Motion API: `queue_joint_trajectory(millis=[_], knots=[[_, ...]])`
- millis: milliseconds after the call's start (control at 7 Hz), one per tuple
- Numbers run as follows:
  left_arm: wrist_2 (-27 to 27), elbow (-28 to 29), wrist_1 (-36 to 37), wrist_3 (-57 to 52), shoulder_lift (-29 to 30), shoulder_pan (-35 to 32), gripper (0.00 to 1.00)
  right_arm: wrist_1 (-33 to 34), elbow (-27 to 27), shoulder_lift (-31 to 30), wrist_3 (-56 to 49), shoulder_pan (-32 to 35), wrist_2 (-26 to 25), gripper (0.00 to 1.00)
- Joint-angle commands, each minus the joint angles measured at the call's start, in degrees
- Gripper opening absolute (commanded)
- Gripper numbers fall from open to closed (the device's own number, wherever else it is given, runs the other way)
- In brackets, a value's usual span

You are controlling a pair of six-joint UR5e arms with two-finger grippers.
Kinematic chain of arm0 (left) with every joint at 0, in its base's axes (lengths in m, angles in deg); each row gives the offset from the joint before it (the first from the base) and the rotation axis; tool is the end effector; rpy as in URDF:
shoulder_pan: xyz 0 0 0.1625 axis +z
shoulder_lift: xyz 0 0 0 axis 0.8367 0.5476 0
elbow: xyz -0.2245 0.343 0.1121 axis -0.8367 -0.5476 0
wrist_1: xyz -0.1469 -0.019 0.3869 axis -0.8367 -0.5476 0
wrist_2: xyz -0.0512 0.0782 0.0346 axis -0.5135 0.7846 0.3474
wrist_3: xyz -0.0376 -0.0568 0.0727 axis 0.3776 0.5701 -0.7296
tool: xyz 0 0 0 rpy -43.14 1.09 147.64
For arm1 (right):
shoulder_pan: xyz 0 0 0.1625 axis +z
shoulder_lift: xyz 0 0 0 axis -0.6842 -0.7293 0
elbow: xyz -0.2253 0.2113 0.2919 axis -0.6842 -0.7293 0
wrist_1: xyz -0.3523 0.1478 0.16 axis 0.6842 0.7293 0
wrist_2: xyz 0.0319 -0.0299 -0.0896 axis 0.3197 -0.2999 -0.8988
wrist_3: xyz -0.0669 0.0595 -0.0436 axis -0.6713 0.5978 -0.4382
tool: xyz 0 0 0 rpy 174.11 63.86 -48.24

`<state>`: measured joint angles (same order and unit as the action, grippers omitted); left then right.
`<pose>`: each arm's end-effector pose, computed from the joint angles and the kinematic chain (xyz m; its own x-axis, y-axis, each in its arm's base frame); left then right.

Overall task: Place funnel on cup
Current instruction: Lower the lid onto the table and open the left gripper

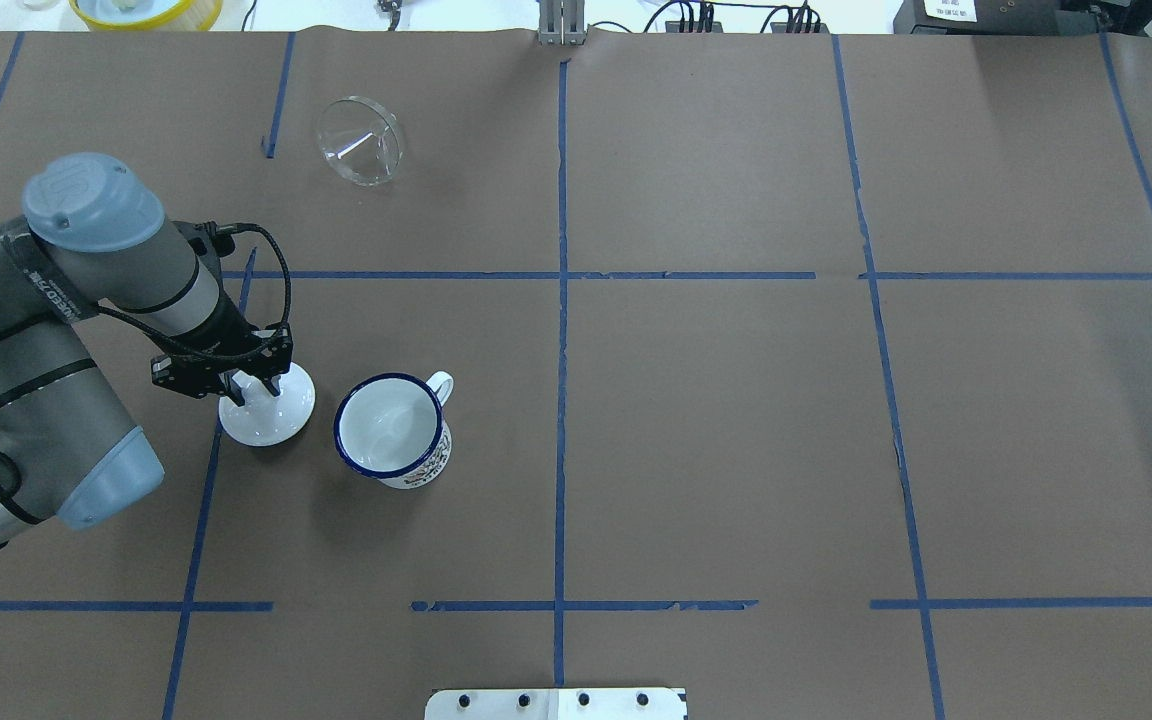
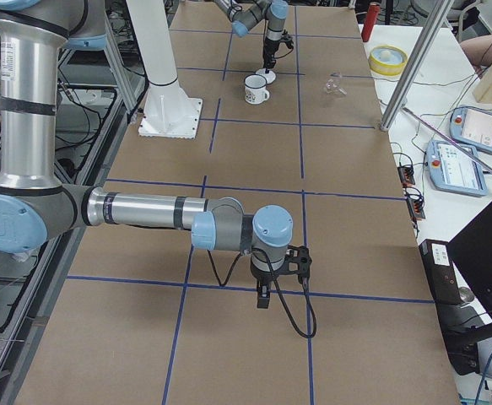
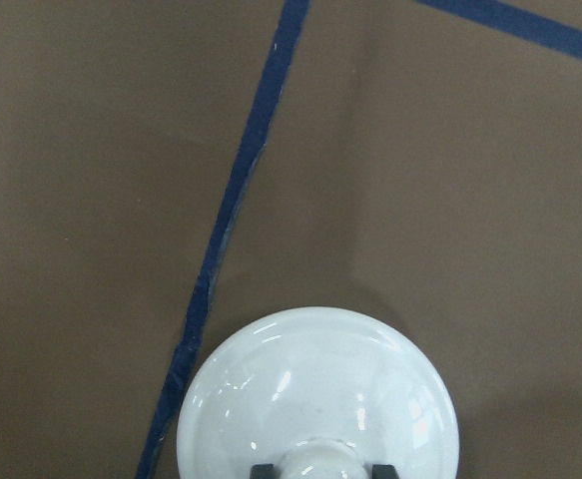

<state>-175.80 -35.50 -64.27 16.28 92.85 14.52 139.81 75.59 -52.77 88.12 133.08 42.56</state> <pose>0.3954 -0.4630 0.3915 0.6856 -0.3202 -0.6538 0.1420 0.9396 -0.3114 0.0670 -0.4450 0.6703 0.7522 0.0163 0.6587 -0.0030 0.9998 -0.0214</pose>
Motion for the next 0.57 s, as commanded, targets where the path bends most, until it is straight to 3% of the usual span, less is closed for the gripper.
queue_joint_trajectory(millis=[0, 429], knots=[[-0.1, -0.9, 0.2, 0.1, 0.0, 0.0, 1.00, 0.0, 0.0, 0.0, 0.0, 0.0, 0.0, 1.00], [0.4, -4.8, 1.3, 4.3, 0.6, -3.1, 1.00, 0.0, -0.1, 0.0, 0.0, 0.0, 0.0, 1.00]])
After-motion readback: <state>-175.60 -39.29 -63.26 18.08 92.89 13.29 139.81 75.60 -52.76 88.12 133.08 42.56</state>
